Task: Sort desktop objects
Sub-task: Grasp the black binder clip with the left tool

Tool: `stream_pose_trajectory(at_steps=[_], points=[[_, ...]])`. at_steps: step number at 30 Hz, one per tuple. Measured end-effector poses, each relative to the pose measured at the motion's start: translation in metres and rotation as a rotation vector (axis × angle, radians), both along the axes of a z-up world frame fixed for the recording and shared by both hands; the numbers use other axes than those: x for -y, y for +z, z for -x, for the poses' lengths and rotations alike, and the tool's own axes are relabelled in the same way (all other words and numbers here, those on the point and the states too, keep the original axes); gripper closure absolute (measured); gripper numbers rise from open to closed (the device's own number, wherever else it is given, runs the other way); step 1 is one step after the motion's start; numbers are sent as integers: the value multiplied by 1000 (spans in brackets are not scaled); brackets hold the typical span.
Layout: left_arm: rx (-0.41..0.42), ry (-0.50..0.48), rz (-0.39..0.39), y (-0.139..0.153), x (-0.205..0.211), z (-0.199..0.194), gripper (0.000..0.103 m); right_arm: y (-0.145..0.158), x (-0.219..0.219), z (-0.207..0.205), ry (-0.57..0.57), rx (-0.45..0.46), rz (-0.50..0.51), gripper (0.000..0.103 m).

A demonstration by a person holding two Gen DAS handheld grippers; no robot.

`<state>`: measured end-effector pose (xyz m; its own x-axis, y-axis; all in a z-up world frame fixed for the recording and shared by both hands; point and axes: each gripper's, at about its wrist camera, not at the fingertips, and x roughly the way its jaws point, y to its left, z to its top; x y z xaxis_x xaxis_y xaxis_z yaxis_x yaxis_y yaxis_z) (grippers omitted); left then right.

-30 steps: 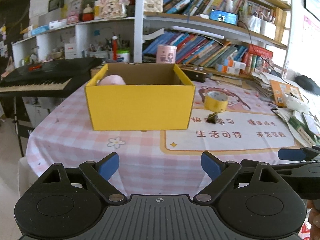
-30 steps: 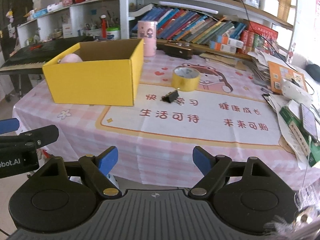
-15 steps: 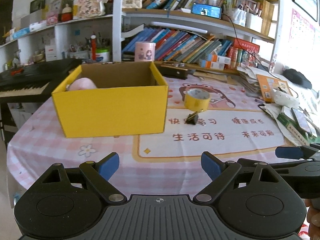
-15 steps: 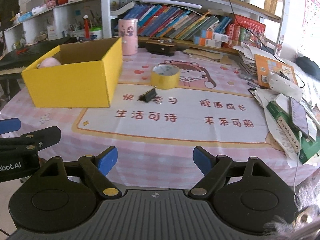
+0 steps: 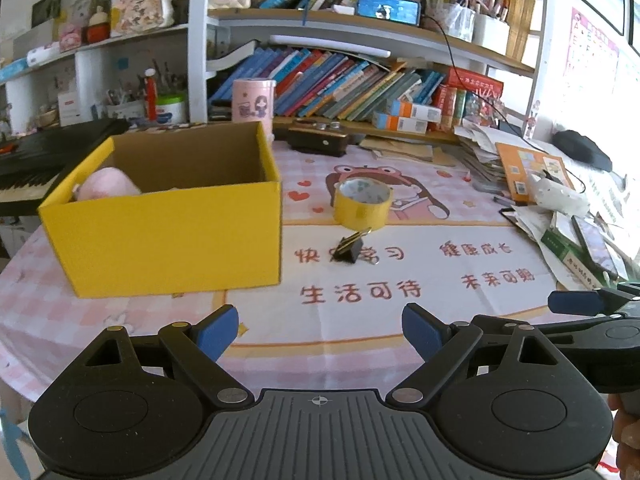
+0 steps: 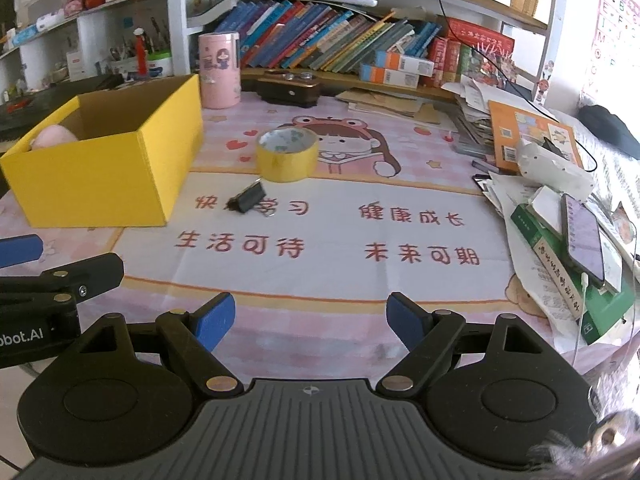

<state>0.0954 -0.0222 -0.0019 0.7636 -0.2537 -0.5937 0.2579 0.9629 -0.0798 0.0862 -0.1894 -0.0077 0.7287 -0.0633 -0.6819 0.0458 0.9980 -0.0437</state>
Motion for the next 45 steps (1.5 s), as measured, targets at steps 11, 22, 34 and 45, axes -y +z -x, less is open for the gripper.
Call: stream_pose_trajectory(at_steps=[11, 22, 34, 45], points=[[13, -28, -19, 1, 40, -31, 13, 4, 37, -37, -21, 12, 4, 21], [-6, -27, -69, -11, 81, -61, 32, 4, 74, -78, 11, 22, -15, 24], [-29, 40, -142, -29, 109, -96, 51, -1, 91, -122, 106, 16, -41, 24], [-19, 61, -265, -55, 136, -140, 67, -5, 99, -164, 182, 20, -46, 24]])
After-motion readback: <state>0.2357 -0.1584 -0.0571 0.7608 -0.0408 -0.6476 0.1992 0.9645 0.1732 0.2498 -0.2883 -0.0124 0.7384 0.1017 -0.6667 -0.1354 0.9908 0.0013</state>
